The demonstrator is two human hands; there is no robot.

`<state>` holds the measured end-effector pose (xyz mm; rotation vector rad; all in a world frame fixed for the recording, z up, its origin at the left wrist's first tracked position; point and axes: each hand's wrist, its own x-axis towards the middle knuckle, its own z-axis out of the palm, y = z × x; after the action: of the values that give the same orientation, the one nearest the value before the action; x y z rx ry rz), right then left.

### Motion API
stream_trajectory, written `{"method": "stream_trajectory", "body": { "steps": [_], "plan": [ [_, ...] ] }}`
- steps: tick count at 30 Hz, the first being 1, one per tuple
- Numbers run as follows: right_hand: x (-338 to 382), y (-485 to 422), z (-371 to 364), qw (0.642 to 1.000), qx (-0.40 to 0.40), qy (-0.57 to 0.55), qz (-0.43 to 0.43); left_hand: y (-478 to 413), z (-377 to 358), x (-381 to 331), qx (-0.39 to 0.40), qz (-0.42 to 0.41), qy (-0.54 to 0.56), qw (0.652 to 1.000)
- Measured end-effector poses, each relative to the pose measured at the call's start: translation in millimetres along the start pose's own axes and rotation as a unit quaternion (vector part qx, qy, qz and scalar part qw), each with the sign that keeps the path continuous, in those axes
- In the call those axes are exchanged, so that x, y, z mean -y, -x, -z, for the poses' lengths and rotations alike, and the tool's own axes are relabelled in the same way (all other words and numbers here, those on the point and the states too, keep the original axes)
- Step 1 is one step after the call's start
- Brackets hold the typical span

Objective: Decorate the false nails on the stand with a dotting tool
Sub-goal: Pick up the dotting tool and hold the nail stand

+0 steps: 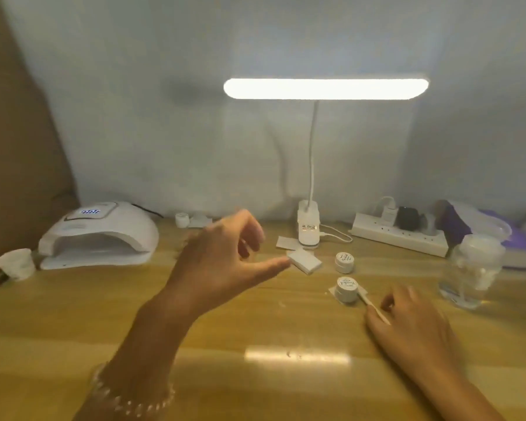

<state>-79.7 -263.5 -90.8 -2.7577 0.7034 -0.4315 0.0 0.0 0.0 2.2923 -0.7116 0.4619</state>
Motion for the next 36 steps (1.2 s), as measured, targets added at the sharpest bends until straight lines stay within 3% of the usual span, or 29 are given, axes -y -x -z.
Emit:
{"method": "stream_trajectory", "body": {
  "steps": [3,7,17,24,31,36],
  "plan": [
    [2.3,1.3,0.1,1.000,-0.007,-0.029,-0.009,3.4,-42.9,48.6,0.080,0.193,-0.069,0.975],
    [1.7,-2.9,-2.9,0.994,-0.049,-0.092,-0.016,5.3,-70.3,82.3,0.062,0.272,-0.136,0.951],
    [8.2,-1.2,-8.8,0.946,-0.192,-0.262,-0.007,-9.0,-89.5,88.3,-0.006,0.273,-0.166,0.948],
    [6.0,3.7,-4.9,0.928,-0.184,-0.325,-0.007,-7.4,-91.8,94.4,-0.015,0.262,-0.141,0.955],
    [14.3,8.8,0.4,0.931,-0.165,-0.325,0.005,-4.1,-86.3,83.5,-0.010,0.240,-0.139,0.961],
    [11.9,7.8,2.6,0.930,-0.150,-0.335,-0.022,15.9,-88.3,60.3,0.042,0.185,-0.131,0.973]
  ]
}}
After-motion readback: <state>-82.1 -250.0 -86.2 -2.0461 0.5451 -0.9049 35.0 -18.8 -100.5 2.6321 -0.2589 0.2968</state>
